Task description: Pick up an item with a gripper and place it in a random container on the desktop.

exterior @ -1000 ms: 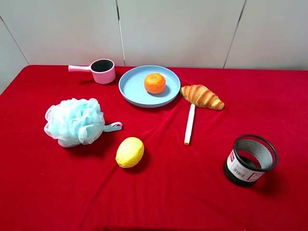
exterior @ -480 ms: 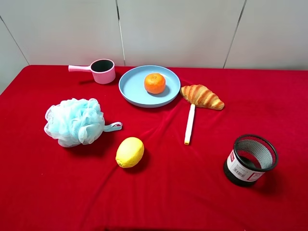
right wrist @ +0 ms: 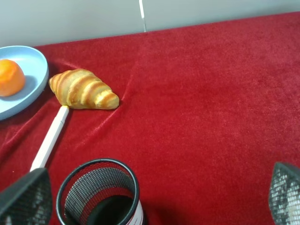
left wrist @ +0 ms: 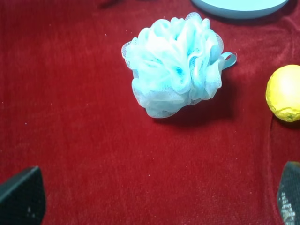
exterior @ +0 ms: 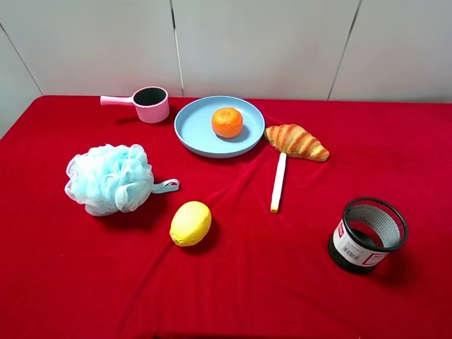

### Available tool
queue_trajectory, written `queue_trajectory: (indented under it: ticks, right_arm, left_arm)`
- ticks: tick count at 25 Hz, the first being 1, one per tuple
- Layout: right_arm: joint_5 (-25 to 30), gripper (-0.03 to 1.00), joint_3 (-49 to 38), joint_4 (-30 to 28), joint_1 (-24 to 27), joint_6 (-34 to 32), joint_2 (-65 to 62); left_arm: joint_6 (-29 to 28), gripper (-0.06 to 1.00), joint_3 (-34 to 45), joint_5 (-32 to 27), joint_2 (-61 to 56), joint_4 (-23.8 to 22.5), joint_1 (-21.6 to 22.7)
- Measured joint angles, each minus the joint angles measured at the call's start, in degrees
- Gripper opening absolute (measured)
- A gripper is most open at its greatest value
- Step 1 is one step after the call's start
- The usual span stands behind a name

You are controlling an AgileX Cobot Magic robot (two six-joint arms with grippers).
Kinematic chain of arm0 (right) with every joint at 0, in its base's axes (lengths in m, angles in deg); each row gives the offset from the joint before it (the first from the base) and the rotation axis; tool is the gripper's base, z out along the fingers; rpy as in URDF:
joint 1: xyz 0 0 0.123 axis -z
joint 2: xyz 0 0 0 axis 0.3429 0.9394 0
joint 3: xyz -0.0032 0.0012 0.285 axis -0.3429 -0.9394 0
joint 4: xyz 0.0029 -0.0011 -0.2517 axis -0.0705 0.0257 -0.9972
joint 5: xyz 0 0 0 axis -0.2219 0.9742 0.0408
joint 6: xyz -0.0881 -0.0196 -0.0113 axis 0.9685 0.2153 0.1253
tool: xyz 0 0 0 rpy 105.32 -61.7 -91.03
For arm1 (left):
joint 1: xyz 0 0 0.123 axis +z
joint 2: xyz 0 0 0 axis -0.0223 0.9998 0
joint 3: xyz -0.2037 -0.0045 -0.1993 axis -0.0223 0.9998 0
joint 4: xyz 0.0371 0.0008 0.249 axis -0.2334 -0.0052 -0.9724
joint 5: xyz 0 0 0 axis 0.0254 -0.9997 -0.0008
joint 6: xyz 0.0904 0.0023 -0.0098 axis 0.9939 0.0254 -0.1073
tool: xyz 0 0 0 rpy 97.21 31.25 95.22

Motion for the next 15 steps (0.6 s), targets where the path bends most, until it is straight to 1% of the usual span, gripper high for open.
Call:
queue_trajectory:
  ticks: [15]
  right_arm:
    - [0.00, 0.69, 0.00, 0.00, 0.00, 0.00, 0.00]
  left_arm:
    - [0.19, 0.99, 0.00, 0.00, 0.00, 0.00, 0.00]
